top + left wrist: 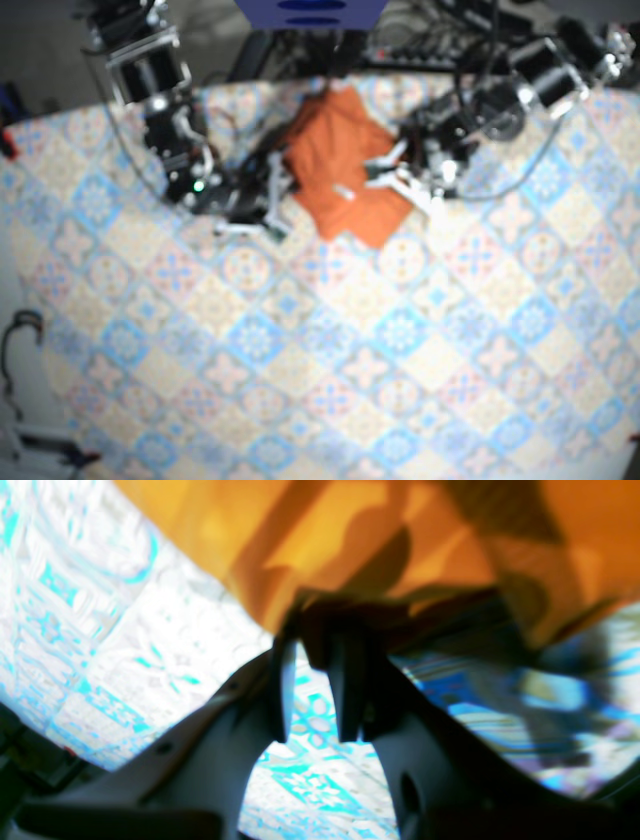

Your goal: Fold the T-shirt properly

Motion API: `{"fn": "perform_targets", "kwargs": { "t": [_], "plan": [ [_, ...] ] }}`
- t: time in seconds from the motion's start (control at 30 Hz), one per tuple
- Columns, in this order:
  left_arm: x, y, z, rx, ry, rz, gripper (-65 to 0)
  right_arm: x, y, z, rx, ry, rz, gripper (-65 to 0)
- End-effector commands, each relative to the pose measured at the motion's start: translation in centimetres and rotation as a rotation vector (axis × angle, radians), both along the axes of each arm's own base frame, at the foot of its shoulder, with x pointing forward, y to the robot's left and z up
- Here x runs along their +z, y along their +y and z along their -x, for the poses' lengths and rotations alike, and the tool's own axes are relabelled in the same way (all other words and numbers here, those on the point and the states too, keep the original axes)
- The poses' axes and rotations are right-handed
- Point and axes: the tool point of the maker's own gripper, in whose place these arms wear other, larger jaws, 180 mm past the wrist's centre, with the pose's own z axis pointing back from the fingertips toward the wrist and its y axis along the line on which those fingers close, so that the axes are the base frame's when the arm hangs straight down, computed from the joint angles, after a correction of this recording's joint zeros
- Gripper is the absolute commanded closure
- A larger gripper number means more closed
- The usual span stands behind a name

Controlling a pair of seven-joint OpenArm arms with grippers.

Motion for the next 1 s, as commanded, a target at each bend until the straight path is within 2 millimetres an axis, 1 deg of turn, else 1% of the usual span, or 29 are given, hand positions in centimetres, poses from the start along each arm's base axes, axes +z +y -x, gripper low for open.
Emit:
{"fn": "perform_targets", "kwargs": {
  "t": [0.0,0.17,0.23,0.3,0.37,0.47,0.5,0.57,0.67,0.77,0.9,0.97],
  "plan": [
    [1.0,0.3,-1.7,0.009,-0.046,-0.006,-13.1,1.1,0.0,-1.1,0.008,-0.036,-0.01,-31.2],
    [1.3,0.7,-4.2,0.018,-0.078,0.001,-13.1,-0.2,-0.5,0.9,0.118,-0.014,0.062,-30.7],
    [1.1,0.2,-4.9,0.029,-0.08,0.004,-13.1,-0.7,-1.2,1.7,0.154,-0.004,0.097,-30.7],
    [1.0,0.3,-5.6,0.041,-0.082,-0.003,-13.1,-1.1,-1.3,2.3,0.185,0.004,0.115,-30.7],
    [0.6,-0.7,-6.0,0.038,-0.079,0.024,-13.1,-1.4,-1.5,2.9,0.209,0.012,0.128,-30.7],
    [0.2,-1.7,-6.3,0.04,-0.073,0.043,-13.1,-1.7,-0.9,3.8,0.248,0.021,0.134,-30.7],
    [0.1,-2.5,-6.3,0.04,-0.069,0.055,-13.1,-1.9,-0.7,4.1,0.266,0.024,0.139,-30.7],
    [0.1,-3.5,-6.5,0.041,-0.066,0.067,-13.1,-2.0,-0.8,4.4,0.299,0.024,0.158,-30.7],
    [-0.5,-4.8,-6.5,0.044,-0.052,0.081,-13.1,-2.3,0.1,5.4,0.364,0.028,0.165,-30.7],
    [-0.4,-5.7,-7.3,0.088,-0.049,0.114,-13.1,-2.3,0.6,5.6,0.397,0.024,0.171,-30.7],
    [0.2,-7.0,-8.8,0.152,-0.068,0.19,-13.1,-2.3,0.6,5.7,0.398,0.024,0.171,-30.7],
    [0.5,-7.7,-9.2,0.159,-0.074,0.213,-13.1,-2.3,0.7,5.7,0.398,0.023,0.17,-30.7]
  ]
}}
